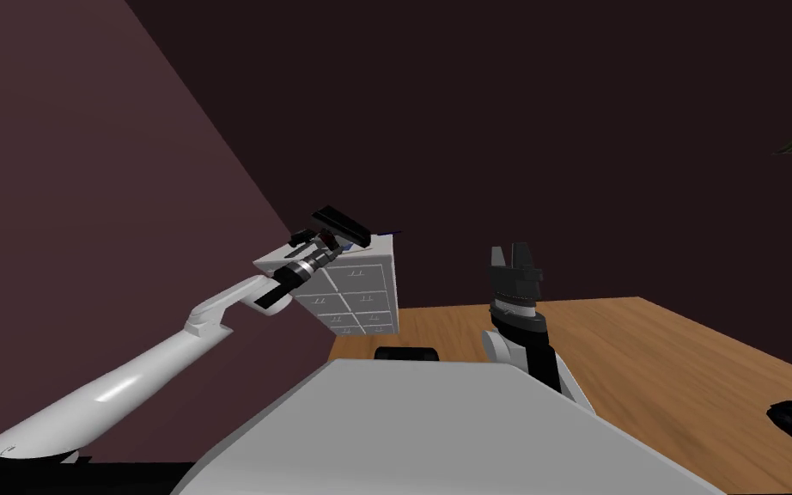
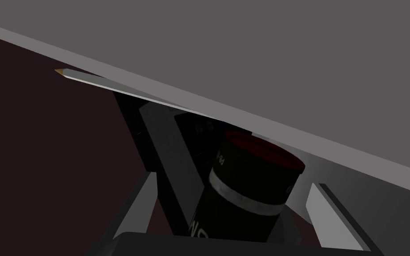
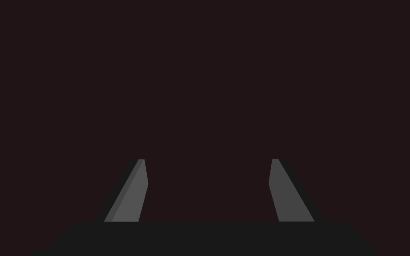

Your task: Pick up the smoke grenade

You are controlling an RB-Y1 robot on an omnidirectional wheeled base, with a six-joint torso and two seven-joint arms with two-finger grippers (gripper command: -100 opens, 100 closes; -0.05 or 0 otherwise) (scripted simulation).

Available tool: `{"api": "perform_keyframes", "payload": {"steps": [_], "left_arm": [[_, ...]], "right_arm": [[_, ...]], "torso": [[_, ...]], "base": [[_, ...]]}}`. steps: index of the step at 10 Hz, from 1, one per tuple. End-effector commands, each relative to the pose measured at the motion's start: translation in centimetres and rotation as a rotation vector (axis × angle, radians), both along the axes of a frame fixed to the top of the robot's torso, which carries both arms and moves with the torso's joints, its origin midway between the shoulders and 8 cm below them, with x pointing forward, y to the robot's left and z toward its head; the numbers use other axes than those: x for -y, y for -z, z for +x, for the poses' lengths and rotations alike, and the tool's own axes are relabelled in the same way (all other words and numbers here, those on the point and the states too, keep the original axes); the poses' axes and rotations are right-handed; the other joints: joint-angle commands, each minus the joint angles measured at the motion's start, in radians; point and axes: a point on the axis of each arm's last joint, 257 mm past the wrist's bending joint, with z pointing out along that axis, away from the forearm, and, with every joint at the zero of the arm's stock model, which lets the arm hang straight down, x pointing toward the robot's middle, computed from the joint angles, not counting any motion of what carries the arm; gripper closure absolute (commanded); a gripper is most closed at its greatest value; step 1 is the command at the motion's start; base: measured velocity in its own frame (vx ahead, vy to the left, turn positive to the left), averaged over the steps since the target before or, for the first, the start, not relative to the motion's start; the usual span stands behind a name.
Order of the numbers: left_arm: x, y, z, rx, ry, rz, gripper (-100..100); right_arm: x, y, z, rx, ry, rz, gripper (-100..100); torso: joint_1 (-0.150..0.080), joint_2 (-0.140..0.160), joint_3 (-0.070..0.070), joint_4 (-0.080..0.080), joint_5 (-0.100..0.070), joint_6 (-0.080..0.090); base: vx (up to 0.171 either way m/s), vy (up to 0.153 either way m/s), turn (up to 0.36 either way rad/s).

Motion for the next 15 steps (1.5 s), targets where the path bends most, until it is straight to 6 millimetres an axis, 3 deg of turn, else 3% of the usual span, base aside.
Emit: {"api": "perform_keyframes", "payload": {"steps": [1, 2, 4, 6, 8, 10, 12, 13, 14, 15], "left_arm": [[0.2, -1.1, 0.9, 0.024, 0.004, 0.0, -100], [0.3, -1.5, 1.0, 0.032, 0.007, 0.0, -100], [0.8, 0.1, 2.0, 0.004, 0.046, -0.006, -100], [1.1, -1.4, 3.0, 0.033, 0.05, -0.004, -100], [2.4, 0.1, 3.7, 0.005, 0.107, -0.004, -100], [1.9, -1.4, 4.8, 0.033, 0.094, 0.0, -100], [2.6, 0.2, 5.5, -0.001, 0.138, 0.005, -100], [2.1, 0.0, 6.2, 0.001, 0.126, 0.009, -100], [2.6, -1.4, 6.6, 0.026, 0.135, 0.011, -100], [3.0, 0.1, 6.7, -0.005, 0.171, 0.014, -100]], "right_arm": [[0.0, 0.0, 0.0, 0.0, 0.0, 0.0, 0], [0.0, 0.0, 0.0, 0.0, 0.0, 0.0, 0], [0.0, 0.0, 0.0, 0.0, 0.0, 0.0, 0], [0.0, 0.0, 0.0, 0.0, 0.0, 0.0, 0], [0.0, 0.0, 0.0, 0.0, 0.0, 0.0, 0], [0.0, 0.0, 0.0, 0.0, 0.0, 0.0, 0], [0.0, 0.0, 0.0, 0.0, 0.0, 0.0, 0], [0.0, 0.0, 0.0, 0.0, 0.0, 0.0, 0], [0.0, 0.0, 0.0, 0.0, 0.0, 0.0, 0], [0.0, 0.0, 0.0, 0.0, 0.0, 0.0, 0]], "torso": [[0.0, 0.0, 0.0, 0.0, 0.0, 0.0], [0.002, 0.0, 0.0, 0.0, 0.0, 0.0], [0.001, 0.001, 0.0, 0.0, 0.001, -0.002], [0.0, 0.0, 0.0, 0.0, 0.0, 0.0], [0.001, 0.0, 0.0, 0.0, 0.0, -0.002], [0.0, 0.0, 0.0, 0.0, 0.0, 0.0], [0.0, 0.001, 0.001, 0.0, 0.0, -0.002], [-0.001, 0.001, 0.0, 0.0, 0.0, 0.0], [0.0, 0.0, 0.0, 0.0, 0.0, 0.0], [0.002, 0.0, 0.0, 0.0, 0.0, 0.0]], "base": [[0.001, -0.009, -0.023], [0.002, 0.006, -0.006], [-0.009, -0.051, 0.234], [-0.005, -0.031, -0.039], [-0.004, -0.047, 0.221], [-0.01, -0.03, -0.022], [-0.013, -0.06, 0.236], [-0.005, -0.038, -0.045], [-0.003, -0.006, -0.034], [-0.015, -0.043, 0.258]]}}
